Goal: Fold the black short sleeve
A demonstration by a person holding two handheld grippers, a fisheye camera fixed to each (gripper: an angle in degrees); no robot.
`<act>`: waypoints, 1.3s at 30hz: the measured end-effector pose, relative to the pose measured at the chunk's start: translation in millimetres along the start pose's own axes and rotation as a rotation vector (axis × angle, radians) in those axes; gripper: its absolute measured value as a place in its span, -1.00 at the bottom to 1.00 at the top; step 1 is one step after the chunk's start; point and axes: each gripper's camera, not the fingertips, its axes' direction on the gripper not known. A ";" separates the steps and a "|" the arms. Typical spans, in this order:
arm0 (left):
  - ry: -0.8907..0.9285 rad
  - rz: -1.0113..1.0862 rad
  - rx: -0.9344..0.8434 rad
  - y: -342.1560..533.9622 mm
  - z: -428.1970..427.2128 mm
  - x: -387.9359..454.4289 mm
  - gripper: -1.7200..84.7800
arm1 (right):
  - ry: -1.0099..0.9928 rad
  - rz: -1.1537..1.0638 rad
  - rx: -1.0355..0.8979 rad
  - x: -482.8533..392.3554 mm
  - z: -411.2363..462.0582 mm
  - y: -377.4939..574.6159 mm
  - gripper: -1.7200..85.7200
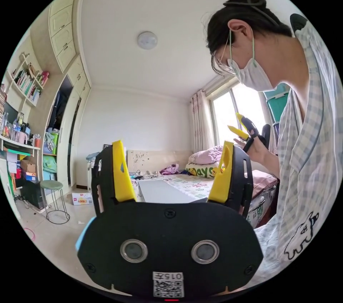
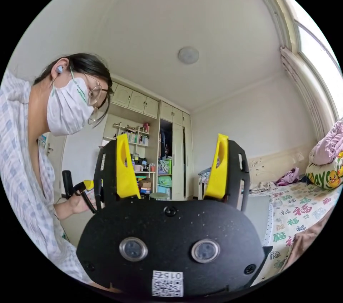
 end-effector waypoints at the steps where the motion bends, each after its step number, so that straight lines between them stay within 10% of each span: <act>1: 0.011 0.006 0.003 -2.9 5.6 5.6 -0.12 | -0.016 0.006 -0.003 6.9 -4.0 -4.0 -0.21; 39: 0.327 0.097 -0.102 -73.6 115.4 96.5 -0.16 | 0.339 0.043 0.064 34.4 -282.7 -157.2 -0.24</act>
